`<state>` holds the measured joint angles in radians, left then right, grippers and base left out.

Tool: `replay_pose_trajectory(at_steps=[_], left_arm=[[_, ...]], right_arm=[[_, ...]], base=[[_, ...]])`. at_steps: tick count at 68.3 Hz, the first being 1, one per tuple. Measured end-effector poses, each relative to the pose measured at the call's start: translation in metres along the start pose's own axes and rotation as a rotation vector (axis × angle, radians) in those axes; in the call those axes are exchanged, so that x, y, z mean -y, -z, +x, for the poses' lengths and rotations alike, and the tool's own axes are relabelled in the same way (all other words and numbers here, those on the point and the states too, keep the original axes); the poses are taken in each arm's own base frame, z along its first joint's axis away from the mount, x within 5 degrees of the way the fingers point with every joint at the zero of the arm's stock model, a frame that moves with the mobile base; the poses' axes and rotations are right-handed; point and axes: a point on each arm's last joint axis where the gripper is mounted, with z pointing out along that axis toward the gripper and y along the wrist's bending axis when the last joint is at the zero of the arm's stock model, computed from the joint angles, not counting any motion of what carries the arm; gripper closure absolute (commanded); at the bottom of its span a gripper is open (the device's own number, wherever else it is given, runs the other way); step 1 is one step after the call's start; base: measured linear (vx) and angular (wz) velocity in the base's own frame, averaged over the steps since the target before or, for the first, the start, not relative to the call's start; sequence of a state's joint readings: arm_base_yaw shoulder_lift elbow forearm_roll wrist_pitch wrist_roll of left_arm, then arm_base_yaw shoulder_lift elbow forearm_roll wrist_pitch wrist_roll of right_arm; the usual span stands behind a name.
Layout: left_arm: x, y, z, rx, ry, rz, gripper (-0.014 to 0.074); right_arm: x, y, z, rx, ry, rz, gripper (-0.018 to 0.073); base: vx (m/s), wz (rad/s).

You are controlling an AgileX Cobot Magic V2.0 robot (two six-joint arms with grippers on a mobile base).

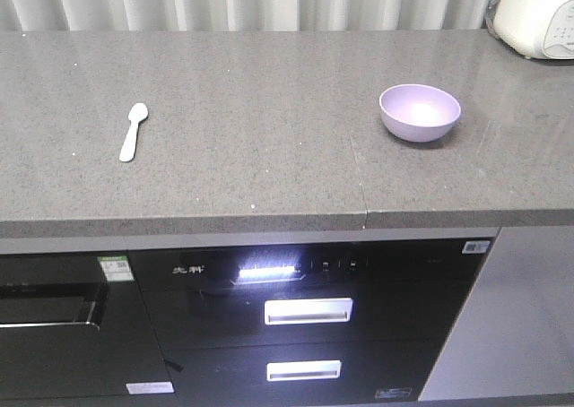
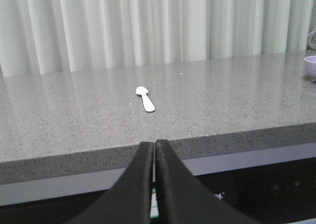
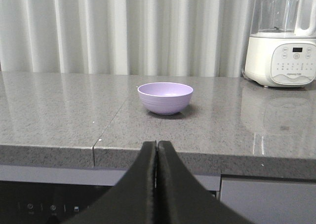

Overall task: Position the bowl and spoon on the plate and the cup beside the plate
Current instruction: 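Approach the counter and position the base before the spoon and bowl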

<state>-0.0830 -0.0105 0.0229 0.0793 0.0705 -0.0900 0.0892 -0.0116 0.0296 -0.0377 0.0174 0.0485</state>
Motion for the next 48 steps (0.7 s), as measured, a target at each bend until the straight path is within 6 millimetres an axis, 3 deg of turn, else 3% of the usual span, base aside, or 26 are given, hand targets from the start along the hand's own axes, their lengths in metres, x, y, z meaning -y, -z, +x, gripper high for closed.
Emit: replay_pose_trajectory(at_steps=[48], left_arm=[[0.0, 0.0, 0.0, 0.0, 0.0, 0.0, 0.0603]], right_arm=[[0.0, 0.0, 0.0, 0.0, 0.0, 0.0, 0.057]], base=[[0.18, 0.02]])
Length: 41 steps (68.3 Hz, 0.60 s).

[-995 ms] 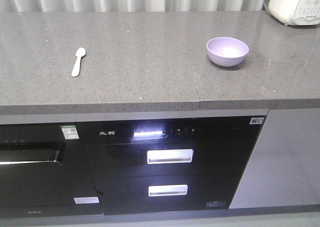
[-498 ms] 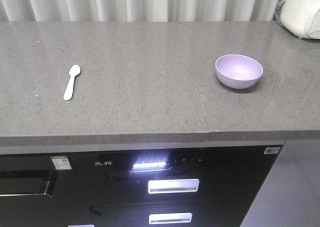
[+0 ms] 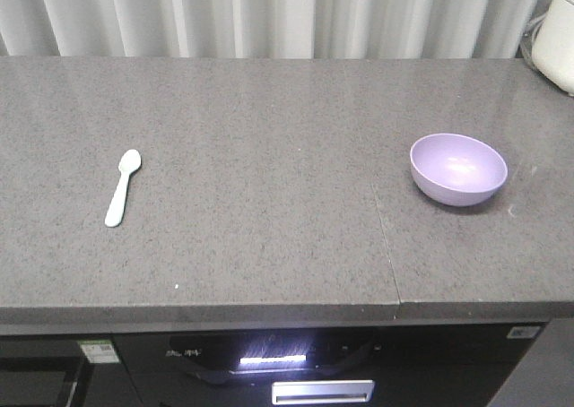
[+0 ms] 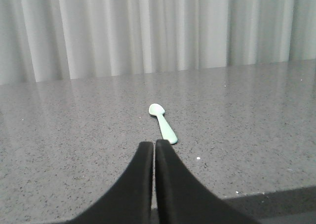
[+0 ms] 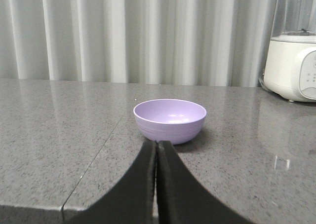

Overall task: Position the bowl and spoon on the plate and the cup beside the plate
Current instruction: 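Approach the counter and position the base before the spoon and bowl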

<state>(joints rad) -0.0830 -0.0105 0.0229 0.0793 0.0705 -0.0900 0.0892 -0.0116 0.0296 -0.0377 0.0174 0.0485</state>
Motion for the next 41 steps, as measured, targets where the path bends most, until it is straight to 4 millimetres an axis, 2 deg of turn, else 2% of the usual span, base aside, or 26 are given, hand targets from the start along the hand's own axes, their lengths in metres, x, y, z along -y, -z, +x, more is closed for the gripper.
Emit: replay_pose_trajectory(at_steps=[41], left_arm=[[0.0, 0.0, 0.0, 0.0, 0.0, 0.0, 0.0603]], right_arm=[[0.0, 0.0, 0.0, 0.0, 0.0, 0.0, 0.057]], base=[[0.12, 0.02]])
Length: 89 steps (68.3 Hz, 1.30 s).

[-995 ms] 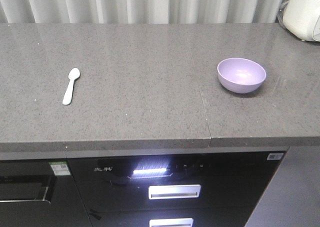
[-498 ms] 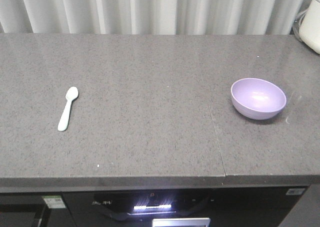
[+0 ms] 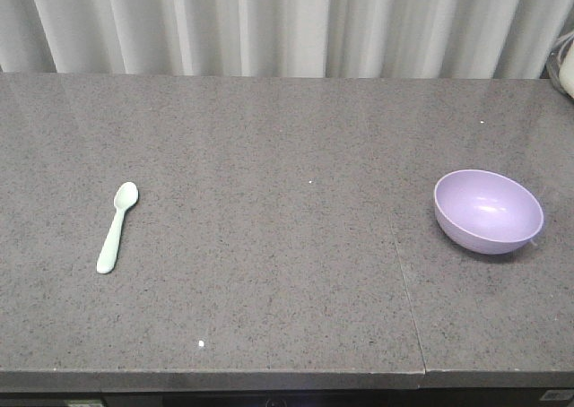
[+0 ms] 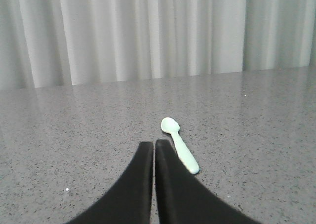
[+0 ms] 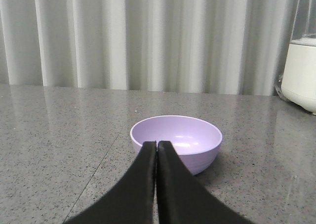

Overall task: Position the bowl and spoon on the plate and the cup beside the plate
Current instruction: 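Approach the counter and position the base before the spoon and bowl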

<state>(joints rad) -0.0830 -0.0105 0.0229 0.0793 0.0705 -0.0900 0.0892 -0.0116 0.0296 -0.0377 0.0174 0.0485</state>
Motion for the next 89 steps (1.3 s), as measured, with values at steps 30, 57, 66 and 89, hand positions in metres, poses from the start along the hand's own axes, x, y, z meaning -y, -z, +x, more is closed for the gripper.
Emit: replay_pose_trajectory(at_steps=[30, 57, 66, 89], left_arm=[[0.0, 0.0, 0.0, 0.0, 0.0, 0.0, 0.0603], [0.0, 0.0, 0.0, 0.0, 0.0, 0.0, 0.0603], [0.0, 0.0, 0.0, 0.0, 0.0, 0.0, 0.0603], [0.0, 0.0, 0.0, 0.0, 0.0, 0.0, 0.0603]], right_arm=[[0.0, 0.0, 0.0, 0.0, 0.0, 0.0, 0.057], [0.0, 0.0, 0.0, 0.0, 0.0, 0.0, 0.057], [0.0, 0.0, 0.0, 0.0, 0.0, 0.0, 0.057], [0.0, 0.0, 0.0, 0.0, 0.0, 0.0, 0.057]], base=[[0.02, 0.0], [0.0, 0.0], [0.0, 0.0], [0.0, 0.0]])
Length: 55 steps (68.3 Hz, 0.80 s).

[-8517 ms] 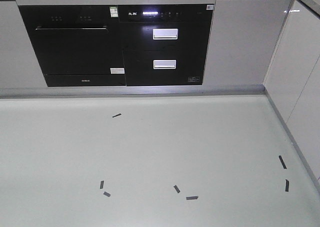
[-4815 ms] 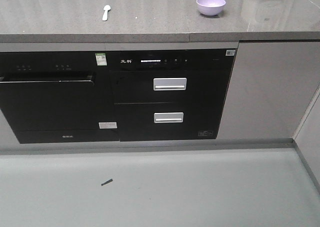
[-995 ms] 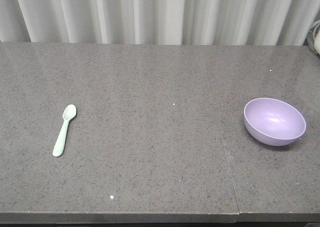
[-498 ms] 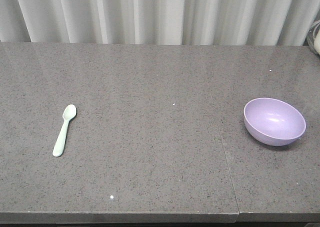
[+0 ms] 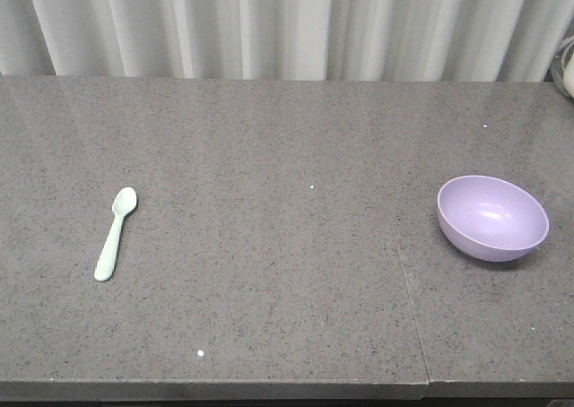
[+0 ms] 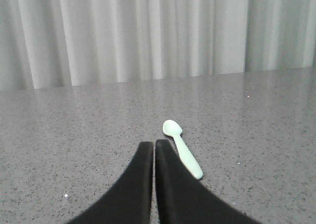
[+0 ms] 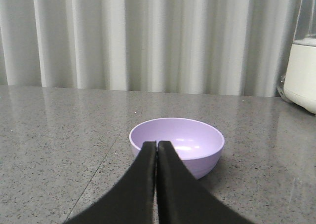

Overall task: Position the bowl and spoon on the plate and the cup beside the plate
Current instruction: 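Approach the counter and position the base before the spoon and bowl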

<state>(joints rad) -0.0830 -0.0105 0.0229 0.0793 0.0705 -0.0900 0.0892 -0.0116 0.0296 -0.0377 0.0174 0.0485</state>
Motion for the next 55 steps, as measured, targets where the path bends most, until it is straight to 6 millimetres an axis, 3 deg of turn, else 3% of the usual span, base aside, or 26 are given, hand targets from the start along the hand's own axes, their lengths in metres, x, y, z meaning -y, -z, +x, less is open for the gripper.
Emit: replay_pose_trajectory(at_steps=[36, 44, 55], left_arm=[[0.0, 0.0, -0.003, 0.005, 0.038, 0.003, 0.0603], [0.001, 0.005, -0.026, 0.03, 0.097, 0.01, 0.0603], [0.002, 0.01, -0.078, 0.027, 0.109, 0.015, 0.0603]], right_arm=[[0.0, 0.0, -0.004, 0.047, -0.01, -0.002, 0.057], [0.0, 0.002, -0.019, 0.028, -0.038, -0.001, 0.057], [-0.001, 0.006, -0.071, 0.015, -0.038, -0.001, 0.057]], base=[[0.0, 0.0], [0.0, 0.0], [0.0, 0.0]])
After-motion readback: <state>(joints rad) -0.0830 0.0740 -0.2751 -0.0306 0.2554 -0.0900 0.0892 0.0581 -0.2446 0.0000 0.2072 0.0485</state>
